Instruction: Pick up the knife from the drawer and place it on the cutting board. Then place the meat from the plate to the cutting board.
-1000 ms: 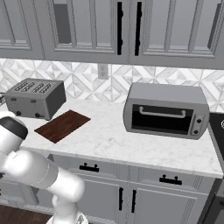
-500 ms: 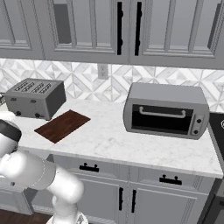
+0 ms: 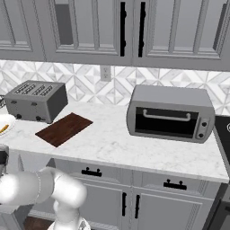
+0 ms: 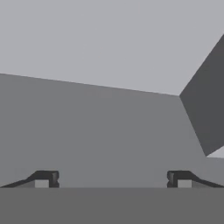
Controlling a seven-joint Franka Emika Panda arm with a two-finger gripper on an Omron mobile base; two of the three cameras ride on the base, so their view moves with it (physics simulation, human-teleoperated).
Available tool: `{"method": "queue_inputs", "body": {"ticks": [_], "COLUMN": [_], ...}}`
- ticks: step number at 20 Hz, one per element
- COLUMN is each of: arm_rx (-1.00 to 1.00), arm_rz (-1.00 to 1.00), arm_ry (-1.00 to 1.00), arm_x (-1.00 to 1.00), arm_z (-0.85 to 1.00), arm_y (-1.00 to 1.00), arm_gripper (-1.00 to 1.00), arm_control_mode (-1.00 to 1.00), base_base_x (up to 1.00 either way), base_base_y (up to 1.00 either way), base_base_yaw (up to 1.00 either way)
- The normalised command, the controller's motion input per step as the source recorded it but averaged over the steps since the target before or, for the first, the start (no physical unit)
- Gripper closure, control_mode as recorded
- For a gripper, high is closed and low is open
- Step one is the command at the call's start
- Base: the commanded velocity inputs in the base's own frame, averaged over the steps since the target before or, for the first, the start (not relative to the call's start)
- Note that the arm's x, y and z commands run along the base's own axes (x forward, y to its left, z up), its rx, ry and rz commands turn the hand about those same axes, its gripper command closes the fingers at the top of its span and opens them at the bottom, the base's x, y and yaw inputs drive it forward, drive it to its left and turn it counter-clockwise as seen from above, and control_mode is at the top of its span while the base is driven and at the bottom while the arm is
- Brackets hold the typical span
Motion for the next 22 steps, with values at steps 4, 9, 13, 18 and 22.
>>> {"method": "queue_inputs", "body": {"ticks": [4, 9, 13, 18, 22], "arm_rx": [0.0, 0.0, 0.0, 0.0, 0.0], "arm_rz": [0.04, 0.04, 0.01, 0.04, 0.06], "arm_ry": [-0.23, -0.36, -0.24, -0.16, -0.2], "arm_x": [0.09, 0.64, 0.83, 0.87, 0.63], "arm_z": [0.19, 0.67, 0.47, -0.01, -0.2], "arm_y": [0.14, 0.0, 0.0, 0.02, 0.0], "arm_gripper": [-1.0, -1.0, -1.0, -1.0, -1.0], "arm_control_mode": [-1.0, -1.0, -1.0, -1.0, -1.0], "base_base_x": [0.0, 0.0, 0.0, 0.0, 0.0], "base_base_y": [0.0, 0.0, 0.0, 0.0, 0.0], "base_base_yaw": [0.0, 0.0, 0.0, 0.0, 0.0]}}
